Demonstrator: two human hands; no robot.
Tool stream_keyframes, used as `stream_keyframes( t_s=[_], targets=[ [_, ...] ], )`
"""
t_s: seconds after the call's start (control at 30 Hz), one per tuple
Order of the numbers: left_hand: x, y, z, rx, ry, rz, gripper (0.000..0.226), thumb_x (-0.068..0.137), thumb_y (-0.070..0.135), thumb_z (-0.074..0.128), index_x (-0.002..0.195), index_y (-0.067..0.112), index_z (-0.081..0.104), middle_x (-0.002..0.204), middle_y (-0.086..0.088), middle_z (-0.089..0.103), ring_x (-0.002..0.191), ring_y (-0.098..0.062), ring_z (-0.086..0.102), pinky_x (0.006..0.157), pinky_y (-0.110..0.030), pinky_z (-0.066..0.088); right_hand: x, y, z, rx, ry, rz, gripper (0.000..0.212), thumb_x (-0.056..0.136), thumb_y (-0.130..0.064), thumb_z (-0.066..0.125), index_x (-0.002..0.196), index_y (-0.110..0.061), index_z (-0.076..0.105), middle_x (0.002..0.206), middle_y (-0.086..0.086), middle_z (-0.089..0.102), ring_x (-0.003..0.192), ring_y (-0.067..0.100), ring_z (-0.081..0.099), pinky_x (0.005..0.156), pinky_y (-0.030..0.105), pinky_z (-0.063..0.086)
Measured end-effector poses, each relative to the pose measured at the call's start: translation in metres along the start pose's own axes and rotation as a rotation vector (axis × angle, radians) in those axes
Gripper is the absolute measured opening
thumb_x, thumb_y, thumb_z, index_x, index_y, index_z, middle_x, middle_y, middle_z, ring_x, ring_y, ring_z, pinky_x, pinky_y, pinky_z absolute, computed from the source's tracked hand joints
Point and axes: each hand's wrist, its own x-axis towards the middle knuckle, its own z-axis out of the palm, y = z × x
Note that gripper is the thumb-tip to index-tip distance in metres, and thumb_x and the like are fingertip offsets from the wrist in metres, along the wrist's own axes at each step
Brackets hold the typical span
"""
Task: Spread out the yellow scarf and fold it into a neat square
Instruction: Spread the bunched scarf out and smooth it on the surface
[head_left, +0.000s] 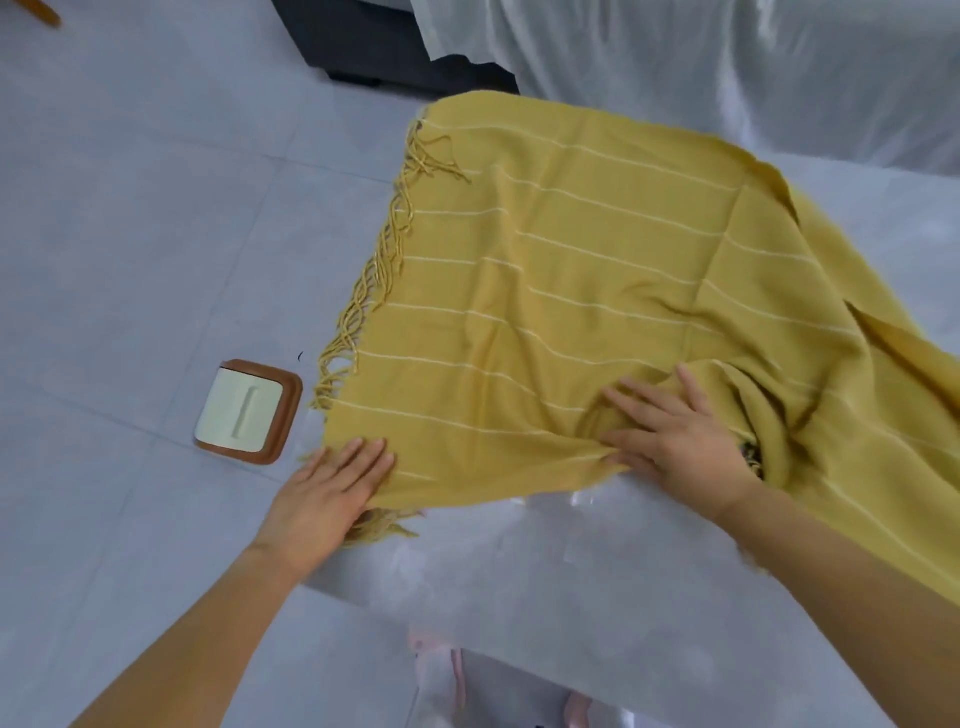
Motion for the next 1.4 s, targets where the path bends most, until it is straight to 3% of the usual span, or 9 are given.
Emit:
stream_keyframes(
  t_s=[0.13, 0.3, 0.43, 0.6, 0.7, 0.83, 1.13, 1.27, 1.4],
  targets=[
    [0.043, -0.027, -0.043, 0.032, 0.164, -0.028, 0.075, 0.079, 0.018, 0.071, 0.142, 0.015, 0.032, 0.144, -0.002, 0.043, 0.13, -0.024, 0.044, 0.111, -0.035, 0.015, 0.041, 0.014, -0.016, -0.029, 0.078, 0.176, 0.061, 0.092, -0.062, 0.027, 0.082, -0.027, 0.076, 0.114, 0.004, 0.068, 0.109, 0.026, 0.061, 0.108, 0.055, 0.019],
    [0.102, -0.047, -0.086, 0.102, 0.163, -0.134, 0.062, 0.099, 0.031, 0.034, 0.149, 0.017, 0.0, 0.157, 0.001, 0.001, 0.145, -0.016, 0.004, 0.116, -0.039, 0.008, 0.101, 0.032, -0.03, -0.114, -0.019, 0.504, 0.046, 0.088, -0.058, 0.041, 0.097, -0.027, 0.073, 0.118, 0.004, 0.064, 0.116, 0.029, 0.051, 0.112, 0.056, 0.008],
    [0.123, -0.04, -0.085, 0.045, 0.148, -0.174, 0.076, 0.096, 0.046, 0.037, 0.148, 0.012, -0.007, 0.158, -0.003, -0.004, 0.145, -0.017, -0.003, 0.116, -0.038, 0.007, 0.125, 0.026, -0.012, -0.181, -0.106, 0.67, 0.046, 0.087, -0.05, 0.052, 0.127, -0.026, 0.055, 0.136, 0.009, 0.049, 0.127, 0.03, 0.039, 0.113, 0.057, 0.003],
    [0.131, -0.035, -0.065, 0.0, 0.151, -0.091, 0.075, 0.095, 0.048, 0.034, 0.149, 0.013, -0.004, 0.158, -0.003, 0.0, 0.145, -0.016, 0.0, 0.117, -0.036, 0.005, 0.097, -0.026, 0.016, -0.191, 0.215, 0.3, 0.049, 0.093, -0.051, 0.04, 0.124, -0.017, 0.058, 0.134, 0.01, 0.053, 0.118, 0.029, 0.05, 0.11, 0.057, 0.016],
    [0.14, -0.039, -0.061, 0.01, 0.128, -0.053, 0.072, 0.095, 0.05, 0.03, 0.149, 0.015, -0.003, 0.158, 0.0, -0.001, 0.145, -0.015, -0.002, 0.117, -0.036, 0.004, 0.074, -0.049, 0.037, -0.2, 0.155, 0.095, 0.064, 0.089, -0.061, 0.042, 0.133, -0.016, 0.052, 0.142, 0.005, 0.046, 0.131, 0.024, 0.043, 0.109, 0.058, 0.023],
    [0.146, -0.049, -0.06, -0.036, 0.124, -0.045, 0.069, 0.094, 0.05, 0.034, 0.149, 0.026, 0.001, 0.158, 0.001, 0.001, 0.145, -0.018, 0.001, 0.116, -0.04, 0.008, 0.074, -0.045, 0.056, -0.249, 0.045, 0.108, 0.079, 0.082, -0.07, 0.043, 0.139, -0.016, 0.044, 0.147, 0.005, 0.039, 0.137, 0.022, 0.035, 0.11, 0.057, 0.021],
    [0.131, -0.075, -0.055, -0.153, 0.204, 0.124, 0.05, 0.092, 0.041, 0.042, 0.139, 0.021, 0.043, 0.148, -0.003, 0.037, 0.136, -0.025, 0.036, 0.104, -0.043, 0.036, 0.091, -0.008, 0.046, -0.111, 0.287, -0.009, 0.044, 0.098, -0.032, 0.035, 0.1, -0.009, 0.072, 0.111, 0.007, 0.069, 0.098, 0.023, 0.068, 0.102, 0.051, 0.033],
    [0.116, -0.088, -0.052, -0.267, 0.196, -0.036, 0.042, 0.096, 0.026, 0.046, 0.137, 0.021, 0.045, 0.145, -0.001, 0.042, 0.133, -0.023, 0.041, 0.104, -0.041, 0.039, 0.084, 0.003, 0.03, -0.052, 0.284, 0.052, 0.033, 0.087, -0.024, 0.047, 0.1, -0.008, 0.073, 0.104, 0.008, 0.071, 0.091, 0.023, 0.07, 0.105, 0.043, 0.028],
    [0.096, -0.085, -0.067, -0.387, 0.29, -0.077, 0.036, 0.095, 0.023, 0.043, 0.128, 0.023, 0.057, 0.133, 0.0, 0.056, 0.118, -0.022, 0.056, 0.092, -0.037, 0.046, 0.077, -0.012, 0.005, 0.166, 0.266, 0.137, 0.038, 0.087, -0.036, 0.051, 0.106, -0.01, 0.071, 0.101, 0.005, 0.072, 0.087, 0.021, 0.07, 0.094, 0.033, 0.041]
  ],
)
